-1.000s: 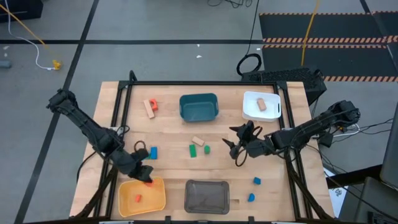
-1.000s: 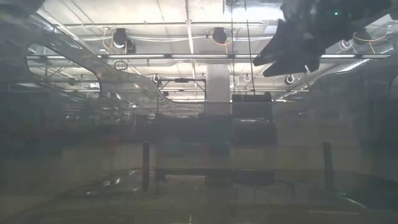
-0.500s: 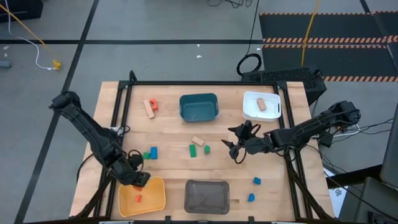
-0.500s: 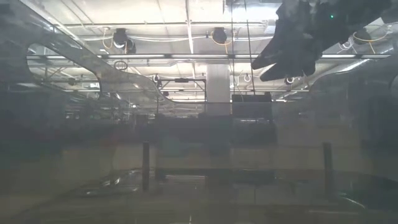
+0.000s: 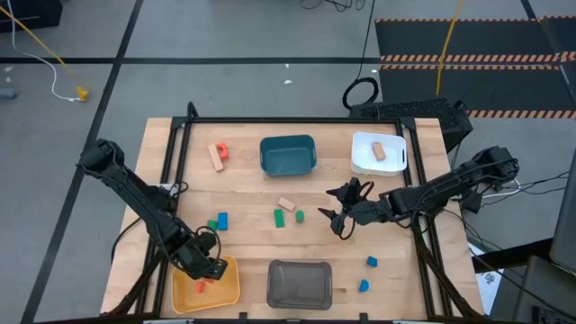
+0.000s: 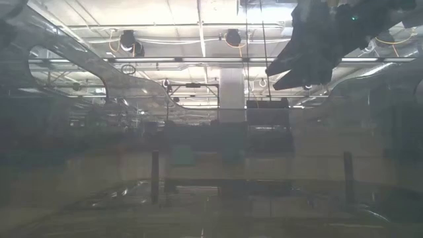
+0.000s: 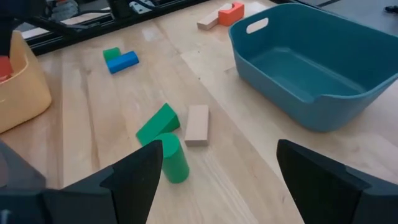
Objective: Sort & place blocks by color
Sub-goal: Put the bottom orange block into the yellow bin, then put the right green block into the blue bin
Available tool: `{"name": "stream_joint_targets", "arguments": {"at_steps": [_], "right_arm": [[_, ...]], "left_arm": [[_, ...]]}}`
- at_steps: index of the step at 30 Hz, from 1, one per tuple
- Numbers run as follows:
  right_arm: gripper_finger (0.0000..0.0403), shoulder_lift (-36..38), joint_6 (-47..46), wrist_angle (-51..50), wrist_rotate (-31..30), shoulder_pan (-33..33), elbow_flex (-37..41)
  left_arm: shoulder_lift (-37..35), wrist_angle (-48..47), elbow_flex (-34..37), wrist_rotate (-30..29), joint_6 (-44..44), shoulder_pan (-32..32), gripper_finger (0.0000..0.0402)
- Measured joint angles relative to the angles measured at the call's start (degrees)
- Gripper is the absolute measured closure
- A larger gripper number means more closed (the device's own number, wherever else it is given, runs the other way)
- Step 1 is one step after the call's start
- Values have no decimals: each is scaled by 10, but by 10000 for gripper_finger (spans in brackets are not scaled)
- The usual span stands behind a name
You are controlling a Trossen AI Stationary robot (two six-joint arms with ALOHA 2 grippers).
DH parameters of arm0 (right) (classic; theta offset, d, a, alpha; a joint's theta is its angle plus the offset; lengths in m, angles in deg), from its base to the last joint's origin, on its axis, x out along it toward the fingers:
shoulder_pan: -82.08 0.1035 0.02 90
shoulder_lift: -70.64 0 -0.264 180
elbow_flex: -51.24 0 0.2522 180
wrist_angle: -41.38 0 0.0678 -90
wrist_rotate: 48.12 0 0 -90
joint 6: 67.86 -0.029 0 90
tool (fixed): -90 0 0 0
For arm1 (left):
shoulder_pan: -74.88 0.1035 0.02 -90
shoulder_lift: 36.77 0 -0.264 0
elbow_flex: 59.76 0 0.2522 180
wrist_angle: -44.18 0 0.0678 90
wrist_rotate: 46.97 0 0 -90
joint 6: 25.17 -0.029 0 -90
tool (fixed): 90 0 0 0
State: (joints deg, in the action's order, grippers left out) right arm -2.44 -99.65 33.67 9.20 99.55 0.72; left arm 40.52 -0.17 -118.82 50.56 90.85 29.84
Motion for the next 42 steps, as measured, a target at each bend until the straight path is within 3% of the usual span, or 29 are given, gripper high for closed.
{"name": "stream_joint_targets", "arguments": {"at_steps": [10, 22, 31, 42], "right_arm": [[94, -38, -3, -1, 0, 0, 0], [94, -45, -1, 15, 0, 0, 0], [94, -56, 19, 101, 4, -5, 0], [94, -165, 152, 244, -1, -6, 0]], "left_arm": [[0, 9, 0, -1, 0, 1, 235], [0, 25, 0, -11, -31, 19, 162], [-10, 156, 0, -45, -133, 62, 160], [-43, 217, 0, -188, -402, 144, 160]]}}
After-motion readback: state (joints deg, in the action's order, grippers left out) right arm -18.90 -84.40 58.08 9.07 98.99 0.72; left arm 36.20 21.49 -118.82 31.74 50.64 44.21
